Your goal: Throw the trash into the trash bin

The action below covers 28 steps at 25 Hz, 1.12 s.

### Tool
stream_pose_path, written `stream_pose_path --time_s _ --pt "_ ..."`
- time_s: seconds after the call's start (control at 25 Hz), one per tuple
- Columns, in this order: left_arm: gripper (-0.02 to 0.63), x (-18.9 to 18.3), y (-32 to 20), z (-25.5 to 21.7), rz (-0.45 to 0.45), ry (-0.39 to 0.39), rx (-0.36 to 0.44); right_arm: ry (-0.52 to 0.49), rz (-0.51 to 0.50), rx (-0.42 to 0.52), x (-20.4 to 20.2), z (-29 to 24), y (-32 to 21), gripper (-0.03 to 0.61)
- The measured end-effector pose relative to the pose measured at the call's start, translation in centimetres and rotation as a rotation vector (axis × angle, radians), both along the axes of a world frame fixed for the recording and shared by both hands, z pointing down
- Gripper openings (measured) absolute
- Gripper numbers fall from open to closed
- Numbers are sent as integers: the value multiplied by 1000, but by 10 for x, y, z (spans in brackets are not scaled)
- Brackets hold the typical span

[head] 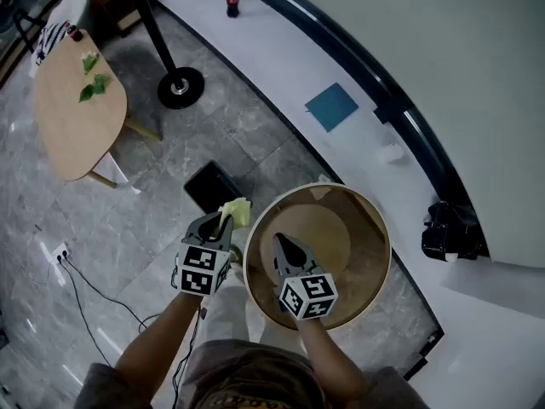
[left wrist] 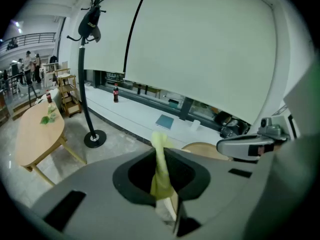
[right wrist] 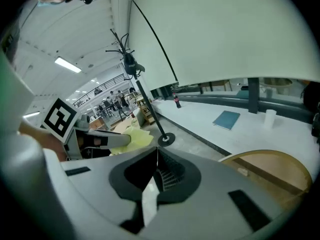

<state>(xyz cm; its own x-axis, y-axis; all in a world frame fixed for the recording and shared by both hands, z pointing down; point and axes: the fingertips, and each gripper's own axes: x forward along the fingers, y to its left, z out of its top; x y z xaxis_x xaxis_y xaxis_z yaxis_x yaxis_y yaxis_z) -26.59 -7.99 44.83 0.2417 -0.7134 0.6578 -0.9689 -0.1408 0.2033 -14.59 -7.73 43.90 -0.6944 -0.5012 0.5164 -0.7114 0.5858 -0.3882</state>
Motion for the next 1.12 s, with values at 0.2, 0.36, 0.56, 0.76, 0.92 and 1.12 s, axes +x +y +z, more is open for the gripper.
stream_pose_path --time_s 0.2,0.36,0.56,0.76,0.92,1.12 --pt "54 -39 2 22 -60 -1 -22 5 -43 4 -31 10 -8 20" --pt "54 -49 -2 49 -85 8 -49 9 -47 -13 -39 26 -16 20" --pt "55 -52 -10 96 -116 45 -76 13 -36 -29 -41 52 -25 20" --pt "55 -56 -17 156 -125 63 -112 6 -37 -35 -43 82 -29 20" --pt "55 -59 -17 205 -145 77 -149 15 -17 -60 -38 114 -30 20" --pt "55 -61 -24 254 -162 62 -169 38 -14 -87 -29 148 -34 20"
